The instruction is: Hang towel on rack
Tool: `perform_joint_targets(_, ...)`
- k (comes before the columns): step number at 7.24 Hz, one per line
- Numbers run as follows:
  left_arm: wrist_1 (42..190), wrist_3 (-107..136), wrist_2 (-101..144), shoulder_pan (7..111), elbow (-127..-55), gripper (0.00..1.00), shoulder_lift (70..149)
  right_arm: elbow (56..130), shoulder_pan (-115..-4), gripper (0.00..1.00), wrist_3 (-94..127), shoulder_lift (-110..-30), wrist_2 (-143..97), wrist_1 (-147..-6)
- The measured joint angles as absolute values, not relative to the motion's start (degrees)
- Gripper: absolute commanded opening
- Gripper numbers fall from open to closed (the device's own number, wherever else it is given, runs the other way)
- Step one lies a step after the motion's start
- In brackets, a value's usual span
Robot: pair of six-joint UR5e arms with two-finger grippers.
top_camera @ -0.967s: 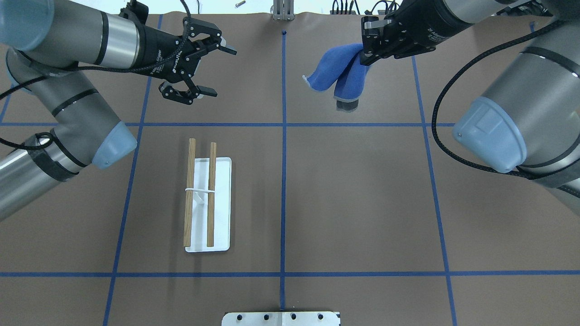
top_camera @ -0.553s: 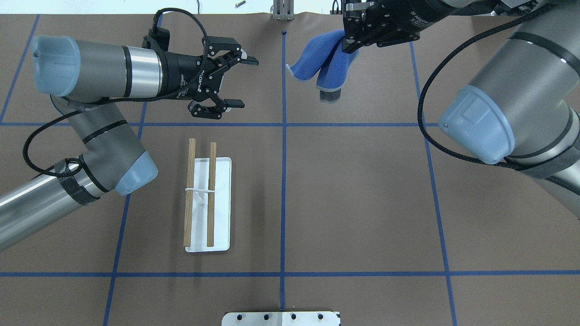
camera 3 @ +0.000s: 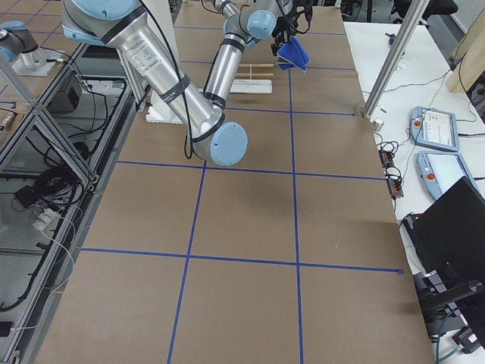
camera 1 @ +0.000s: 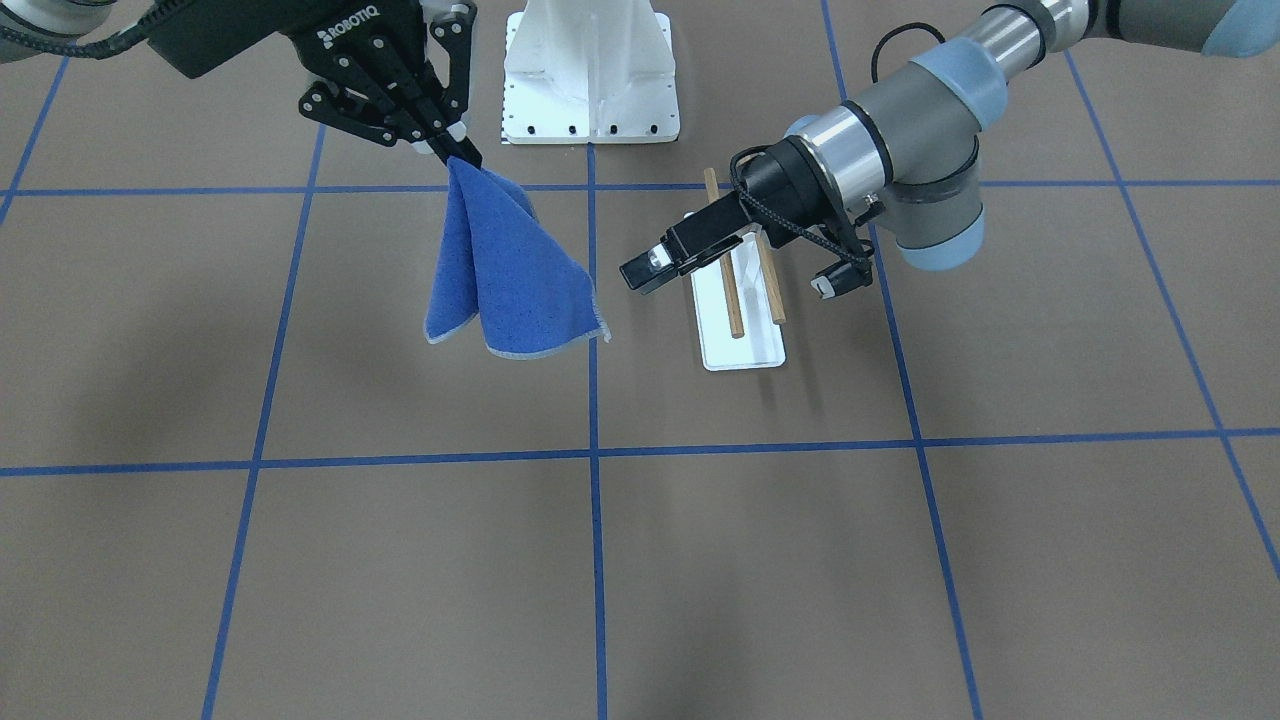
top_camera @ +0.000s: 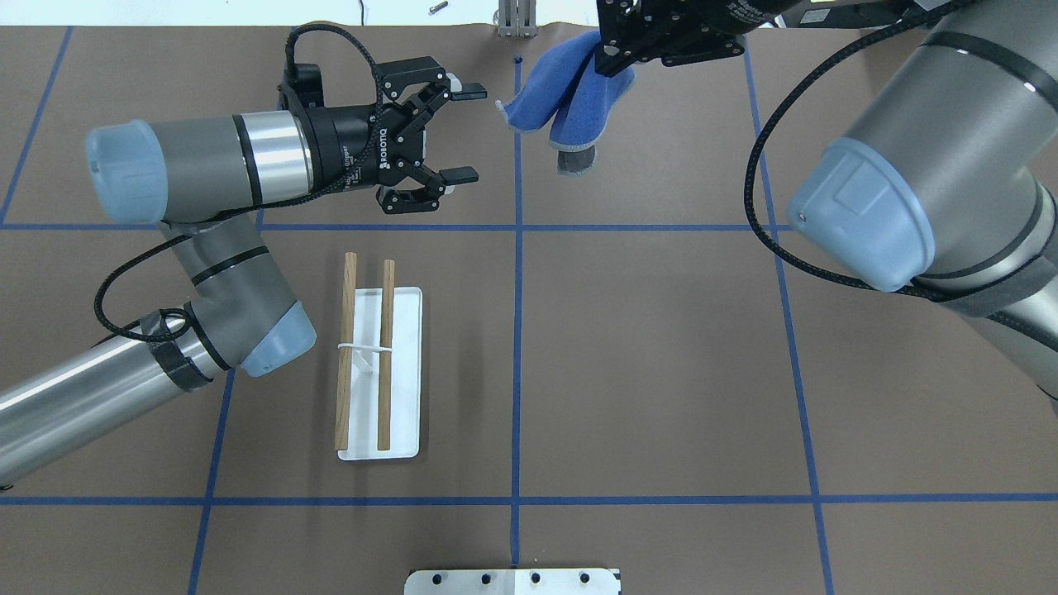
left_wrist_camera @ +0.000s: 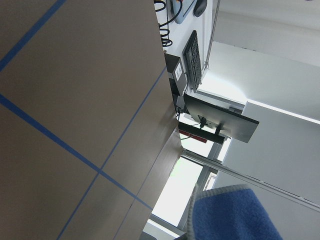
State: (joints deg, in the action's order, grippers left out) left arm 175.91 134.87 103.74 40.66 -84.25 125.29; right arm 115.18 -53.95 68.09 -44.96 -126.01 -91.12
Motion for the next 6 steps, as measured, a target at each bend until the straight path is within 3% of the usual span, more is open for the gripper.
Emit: perform_joint_targets(6, 186.8, 136.9, 93.9, 37.3, -81.6, 0.86, 125.7, 115.7, -53.7, 0.0, 71.1, -43.9, -126.6, -89.7)
